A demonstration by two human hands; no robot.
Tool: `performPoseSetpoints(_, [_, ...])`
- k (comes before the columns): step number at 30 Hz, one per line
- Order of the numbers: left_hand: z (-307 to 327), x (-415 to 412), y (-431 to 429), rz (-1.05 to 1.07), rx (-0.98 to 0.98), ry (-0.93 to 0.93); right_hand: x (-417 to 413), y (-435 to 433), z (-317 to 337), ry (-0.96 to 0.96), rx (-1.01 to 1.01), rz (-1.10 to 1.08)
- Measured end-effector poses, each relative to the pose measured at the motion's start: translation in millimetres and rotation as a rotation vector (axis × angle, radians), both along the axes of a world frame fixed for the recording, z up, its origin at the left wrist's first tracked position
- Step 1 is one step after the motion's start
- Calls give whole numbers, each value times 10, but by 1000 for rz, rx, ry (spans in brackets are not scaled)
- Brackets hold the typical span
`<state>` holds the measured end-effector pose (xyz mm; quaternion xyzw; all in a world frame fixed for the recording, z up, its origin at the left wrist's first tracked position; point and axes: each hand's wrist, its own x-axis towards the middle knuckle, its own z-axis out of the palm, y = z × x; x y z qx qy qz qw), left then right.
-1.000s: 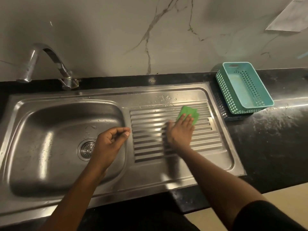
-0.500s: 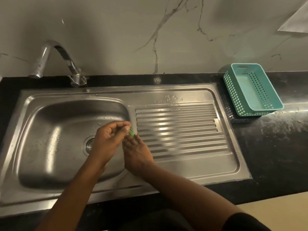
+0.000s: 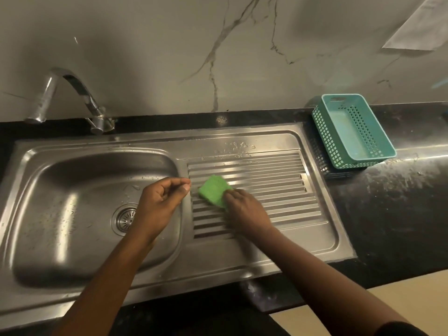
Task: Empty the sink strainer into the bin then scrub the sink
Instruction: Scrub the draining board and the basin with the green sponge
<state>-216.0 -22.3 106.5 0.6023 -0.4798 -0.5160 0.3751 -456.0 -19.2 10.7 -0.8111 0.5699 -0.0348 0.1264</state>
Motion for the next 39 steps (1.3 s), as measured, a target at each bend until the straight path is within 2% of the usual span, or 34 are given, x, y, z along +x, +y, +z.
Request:
performPoseSetpoints(8, [-65,41,58,-20,29,10,-1689,149,163,175,63,-573])
performPoseSetpoints(11, [-75,22,75,-25,40,20,-1591,25,54,205,101,-637])
performPoseSetpoints(14, [-73,2,90,-37,40,25,-1063,-46,14,168,103,-673])
performPoseSetpoints(17, [-66,-9,108,-42,41,26,-260,-23,55,-20,67,-603])
performPoseSetpoints(19, [-50,-25,114,-32,32,22,411,0,64,-110,55,-440])
performPoseSetpoints(22, [-14,-36,120,-11,14,8,1140,-38,61,-154,30,-203])
performPoseSetpoints(24, [5,-25,119,-3,4,0,1183,-101,51,-132,41,-120])
performPoseSetpoints(27, [-4,-2,123,13,5,11,763,-138,3,-56,39,-2])
performPoseSetpoints(29, [-17,8,120,18,15,20,325,-156,-27,-29,40,-41])
performPoseSetpoints(35, [-48,16,122,-9,19,14,-1140,-83,-21,149,14,-367])
performPoseSetpoints(39, [-58,74,125,10,19,11,-1347,-114,-84,220,-1,-601])
